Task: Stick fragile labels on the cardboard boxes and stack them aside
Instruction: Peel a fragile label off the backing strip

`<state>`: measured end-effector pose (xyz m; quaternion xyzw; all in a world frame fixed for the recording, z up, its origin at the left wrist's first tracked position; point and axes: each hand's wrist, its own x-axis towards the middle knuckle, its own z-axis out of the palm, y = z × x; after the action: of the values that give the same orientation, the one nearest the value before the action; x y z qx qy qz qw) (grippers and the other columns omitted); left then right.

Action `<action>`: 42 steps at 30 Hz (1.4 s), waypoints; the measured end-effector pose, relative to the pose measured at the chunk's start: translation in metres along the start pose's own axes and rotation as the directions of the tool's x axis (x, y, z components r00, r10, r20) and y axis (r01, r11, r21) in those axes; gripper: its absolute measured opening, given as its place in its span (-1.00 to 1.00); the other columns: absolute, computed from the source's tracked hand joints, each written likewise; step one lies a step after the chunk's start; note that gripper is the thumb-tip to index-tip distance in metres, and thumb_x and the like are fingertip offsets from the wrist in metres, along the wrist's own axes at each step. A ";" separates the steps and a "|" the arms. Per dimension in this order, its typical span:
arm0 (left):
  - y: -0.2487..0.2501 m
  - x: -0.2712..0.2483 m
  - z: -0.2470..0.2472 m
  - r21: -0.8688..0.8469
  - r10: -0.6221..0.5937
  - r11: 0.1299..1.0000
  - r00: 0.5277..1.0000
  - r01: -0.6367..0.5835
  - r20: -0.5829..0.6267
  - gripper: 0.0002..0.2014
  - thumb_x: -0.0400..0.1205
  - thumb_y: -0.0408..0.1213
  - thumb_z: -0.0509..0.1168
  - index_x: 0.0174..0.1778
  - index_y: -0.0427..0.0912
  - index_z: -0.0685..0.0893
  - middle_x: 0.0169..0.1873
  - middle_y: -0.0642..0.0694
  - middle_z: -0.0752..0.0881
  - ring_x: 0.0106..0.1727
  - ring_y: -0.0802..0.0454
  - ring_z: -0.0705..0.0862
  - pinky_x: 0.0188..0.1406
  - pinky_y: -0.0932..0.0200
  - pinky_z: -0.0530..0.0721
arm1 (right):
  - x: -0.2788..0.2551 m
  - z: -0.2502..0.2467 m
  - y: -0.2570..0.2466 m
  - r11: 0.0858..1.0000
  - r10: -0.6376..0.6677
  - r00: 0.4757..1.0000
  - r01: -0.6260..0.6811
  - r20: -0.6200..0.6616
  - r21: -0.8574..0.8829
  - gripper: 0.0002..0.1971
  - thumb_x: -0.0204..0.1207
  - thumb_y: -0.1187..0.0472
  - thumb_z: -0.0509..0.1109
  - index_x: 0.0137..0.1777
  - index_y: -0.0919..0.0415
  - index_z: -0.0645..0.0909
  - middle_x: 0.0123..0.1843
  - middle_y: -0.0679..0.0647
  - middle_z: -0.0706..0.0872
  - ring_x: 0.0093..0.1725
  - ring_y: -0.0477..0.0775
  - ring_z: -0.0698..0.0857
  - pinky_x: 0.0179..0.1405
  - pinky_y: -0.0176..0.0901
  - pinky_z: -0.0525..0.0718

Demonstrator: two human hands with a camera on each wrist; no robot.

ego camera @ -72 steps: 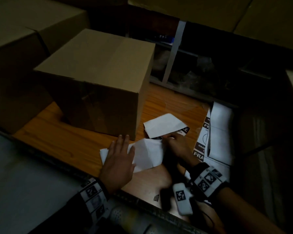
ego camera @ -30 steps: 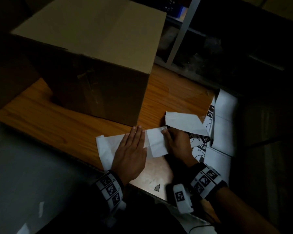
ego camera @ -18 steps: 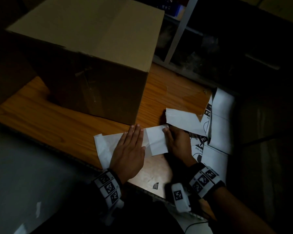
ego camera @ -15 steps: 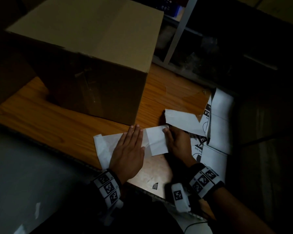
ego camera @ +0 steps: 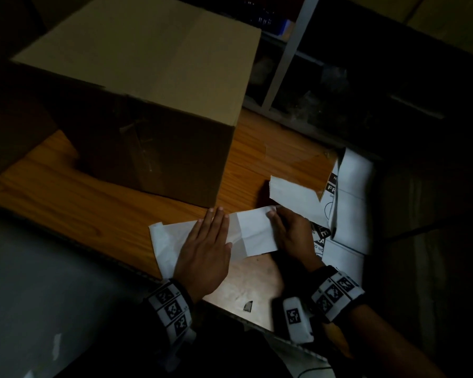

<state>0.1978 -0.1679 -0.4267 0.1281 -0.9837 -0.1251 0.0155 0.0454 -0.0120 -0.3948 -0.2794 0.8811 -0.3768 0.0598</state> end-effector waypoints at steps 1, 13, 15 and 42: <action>0.000 0.000 0.000 -0.002 0.000 1.000 1.000 0.000 -0.011 -0.35 0.70 -0.02 -0.10 0.68 -0.30 0.19 0.69 -0.25 0.14 0.71 -0.16 0.12 0.62 -0.11 0.15 | 0.000 -0.001 0.000 1.000 0.024 1.000 -0.024 0.015 -0.016 -0.71 0.71 -0.04 0.25 -0.09 0.10 0.68 -0.25 -0.05 0.74 -0.18 -0.08 0.70 -0.18 -0.03 0.64; 0.000 0.000 -0.002 0.010 0.041 0.999 0.999 -0.041 -0.023 -0.40 0.68 -0.07 -0.10 0.71 0.01 0.15 0.67 -0.26 0.21 0.68 -0.24 0.19 0.58 -0.17 0.31 | 0.034 -0.051 -0.023 0.765 0.347 0.744 -0.577 0.572 0.286 -0.59 0.46 0.03 0.57 0.19 0.30 0.71 0.16 0.39 0.74 0.16 0.43 0.74 0.21 0.40 0.69; 0.000 0.000 -0.005 0.015 0.035 0.999 0.999 -0.035 0.001 -0.40 0.69 -0.07 -0.10 0.72 0.01 0.13 0.67 -0.26 0.21 0.68 -0.23 0.18 0.58 -0.16 0.29 | 0.035 -0.051 -0.025 0.742 0.343 0.752 -0.584 0.563 0.329 -0.65 0.51 0.14 0.53 0.20 0.35 0.70 0.17 0.45 0.72 0.17 0.49 0.71 0.21 0.43 0.67; 0.025 0.036 -0.012 -0.011 0.030 1.000 0.999 -0.029 0.031 -0.40 0.54 -0.35 -0.09 0.47 -0.49 0.48 0.44 -0.46 0.52 0.50 -0.42 0.45 0.52 -0.27 0.41 | 0.003 -0.005 -0.013 0.922 0.388 0.922 -0.388 -0.012 0.009 -0.56 0.62 0.05 0.36 -0.52 0.09 0.48 -0.50 0.03 0.62 -0.33 0.11 0.67 -0.35 -0.14 0.45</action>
<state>0.1571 -0.1563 -0.4091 0.1116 -0.9849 -0.1320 0.0028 0.0477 -0.0179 -0.3817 -0.0966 0.9181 -0.3625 0.1280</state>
